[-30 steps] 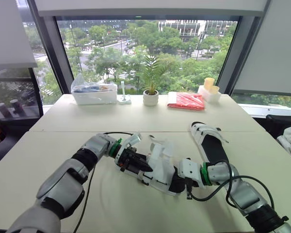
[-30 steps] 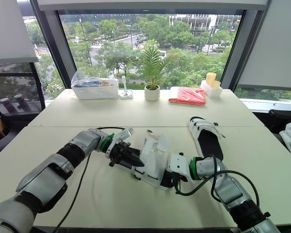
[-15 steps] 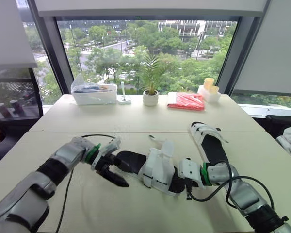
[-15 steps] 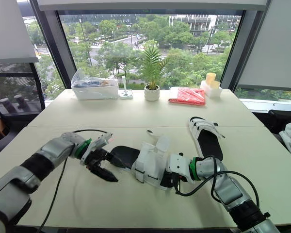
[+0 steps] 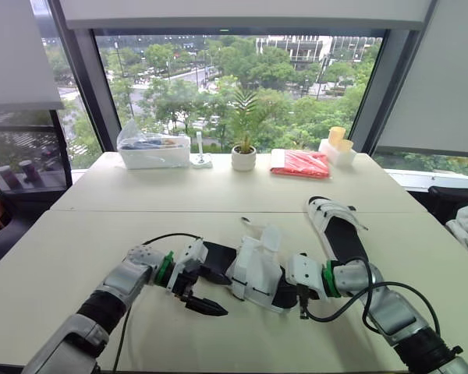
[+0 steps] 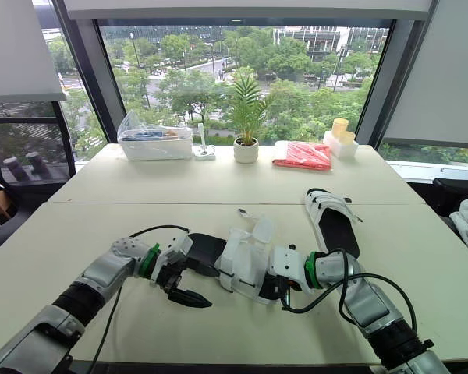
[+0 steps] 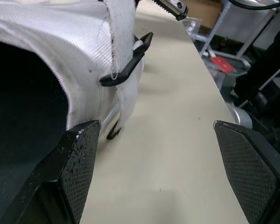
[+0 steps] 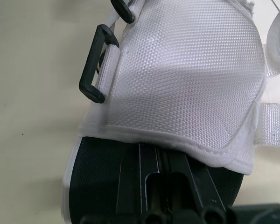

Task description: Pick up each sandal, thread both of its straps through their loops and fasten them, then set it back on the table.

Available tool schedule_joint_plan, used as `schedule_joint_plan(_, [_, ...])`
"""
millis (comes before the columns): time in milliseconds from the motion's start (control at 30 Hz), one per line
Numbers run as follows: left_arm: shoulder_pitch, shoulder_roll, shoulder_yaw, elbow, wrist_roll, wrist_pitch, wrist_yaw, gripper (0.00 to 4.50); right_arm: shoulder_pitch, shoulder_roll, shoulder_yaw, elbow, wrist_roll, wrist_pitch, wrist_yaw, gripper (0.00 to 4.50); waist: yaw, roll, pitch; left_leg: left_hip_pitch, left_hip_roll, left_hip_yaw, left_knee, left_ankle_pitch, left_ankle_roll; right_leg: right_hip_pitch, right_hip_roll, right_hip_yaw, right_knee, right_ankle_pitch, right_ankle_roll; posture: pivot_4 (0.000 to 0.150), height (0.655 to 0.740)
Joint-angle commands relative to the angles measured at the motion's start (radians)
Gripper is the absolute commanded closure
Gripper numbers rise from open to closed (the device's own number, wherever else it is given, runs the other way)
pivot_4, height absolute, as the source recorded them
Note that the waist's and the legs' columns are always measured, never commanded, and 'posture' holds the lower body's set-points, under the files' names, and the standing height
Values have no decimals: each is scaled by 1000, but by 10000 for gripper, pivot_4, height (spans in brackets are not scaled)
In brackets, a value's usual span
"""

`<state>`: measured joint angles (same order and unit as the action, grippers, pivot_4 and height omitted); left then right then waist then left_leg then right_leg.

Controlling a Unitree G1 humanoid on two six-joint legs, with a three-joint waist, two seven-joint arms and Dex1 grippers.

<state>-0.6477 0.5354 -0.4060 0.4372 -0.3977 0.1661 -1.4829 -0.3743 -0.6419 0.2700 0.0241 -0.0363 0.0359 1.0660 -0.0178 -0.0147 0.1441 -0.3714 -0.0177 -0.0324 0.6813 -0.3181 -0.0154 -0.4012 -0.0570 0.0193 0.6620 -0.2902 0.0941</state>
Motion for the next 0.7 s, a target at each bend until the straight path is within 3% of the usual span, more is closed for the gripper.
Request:
schedule_joint_plan(33, [5, -21, 33, -52, 11, 3, -16, 5111, 34, 7, 68, 35, -35, 19, 19, 45000, 0, 0, 0, 0, 0, 0, 0, 0, 0, 0, 0, 0, 0, 0, 0, 1500, 7400])
schedule_joint_plan(200, [12, -48, 34, -58, 34, 9, -20, 5111, 32, 7, 69, 38, -35, 19, 20, 45000, 0, 0, 0, 0, 0, 0, 0, 0, 0, 0, 0, 0, 0, 0, 0, 1500, 7400])
schedule_joint_plan(233, [11, -53, 35, -53, 39, 7, -18, 7429, 31, 7, 69, 37, -35, 19, 20, 45000, 0, 0, 0, 0, 0, 0, 0, 0, 0, 0, 0, 0, 0, 0, 0, 1500, 7400])
schedule_joint_plan(300, [12, -64, 40, -43, 51, 0, -11, 14020, 31, 8, 69, 36, -35, 21, 20, 45000, 0, 0, 0, 0, 0, 0, 0, 0, 0, 0, 0, 0, 0, 0, 0, 1500, 7400])
schedule_joint_plan(500, [29, -67, 58, -61, 70, 29, -2, 44530, 33, 8, 70, 35, -35, 22, 21, 45000, -1, 0, 0, 0, 0, 0, 0, 0, 1, 0, 0, 0, 0, 0, 0, 1500, 7400])
schedule_joint_plan(700, [100, 51, 19, -270, 15, 240, -116, 44530, 33, 4, 72, 36, -34, 23, 28, 45000, -4, 0, 0, 0, 1, 0, 0, 0, 1, 0, 0, 0, 0, 0, 0, 1500, 7400])
